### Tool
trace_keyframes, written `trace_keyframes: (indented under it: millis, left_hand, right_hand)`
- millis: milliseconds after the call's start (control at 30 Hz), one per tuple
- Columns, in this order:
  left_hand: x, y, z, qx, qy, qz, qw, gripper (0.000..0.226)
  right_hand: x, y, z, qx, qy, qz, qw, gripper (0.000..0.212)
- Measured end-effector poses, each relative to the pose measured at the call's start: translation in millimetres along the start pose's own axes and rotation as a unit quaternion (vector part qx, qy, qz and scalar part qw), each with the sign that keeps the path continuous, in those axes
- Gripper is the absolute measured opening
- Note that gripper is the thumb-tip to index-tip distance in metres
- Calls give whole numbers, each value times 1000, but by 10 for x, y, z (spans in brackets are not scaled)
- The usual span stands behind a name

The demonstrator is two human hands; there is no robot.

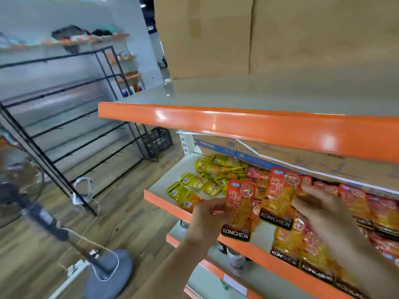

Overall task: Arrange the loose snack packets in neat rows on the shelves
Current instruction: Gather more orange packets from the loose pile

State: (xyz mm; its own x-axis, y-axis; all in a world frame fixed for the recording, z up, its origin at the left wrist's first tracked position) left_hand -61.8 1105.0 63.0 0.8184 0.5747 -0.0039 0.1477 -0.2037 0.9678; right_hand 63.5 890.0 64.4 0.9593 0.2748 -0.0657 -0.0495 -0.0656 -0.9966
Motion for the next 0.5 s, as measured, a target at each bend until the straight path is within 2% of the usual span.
trace_keyframes:
  millis: [67,133,200,300,400,500]
  left_hand:
    - [7,-14,106,11,1,6,1000,33]
    - [17,-93,188,14,13,-5,1000,29]
    - [-4,-224,240,6,39,-27,999,31]
    - [-79,-406,286,-20,72,-56,996,46]
    - [-69,-566,350,-23,68,-70,995,28]
    - [16,-603,400,13,63,-57,996,34]
  right_hand:
    - [131,43,-53,6,-13,7,1000,46]
    - [238,77,-129,-6,-21,4,1000,46]
    - [321,117,-216,-22,-18,6,1000,47]
    - [424,205,-338,-35,-12,14,999,49]
    - [497,236,-406,-56,-6,18,998,47]
    - [589,231,-405,-77,11,11,997,43]
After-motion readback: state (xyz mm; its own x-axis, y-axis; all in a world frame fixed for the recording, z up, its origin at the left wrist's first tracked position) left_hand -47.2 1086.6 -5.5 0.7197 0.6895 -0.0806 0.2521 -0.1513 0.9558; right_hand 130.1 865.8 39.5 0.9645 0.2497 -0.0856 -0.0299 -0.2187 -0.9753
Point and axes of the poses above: each hand's wrist, its own x-axis towards the middle knuckle, its own z-axis out of the palm, y = z × x, the point moved 7 cm from there along x, towards the middle knuckle, and after that the axes turned 3 degrees about x, right-handed, at the moved point
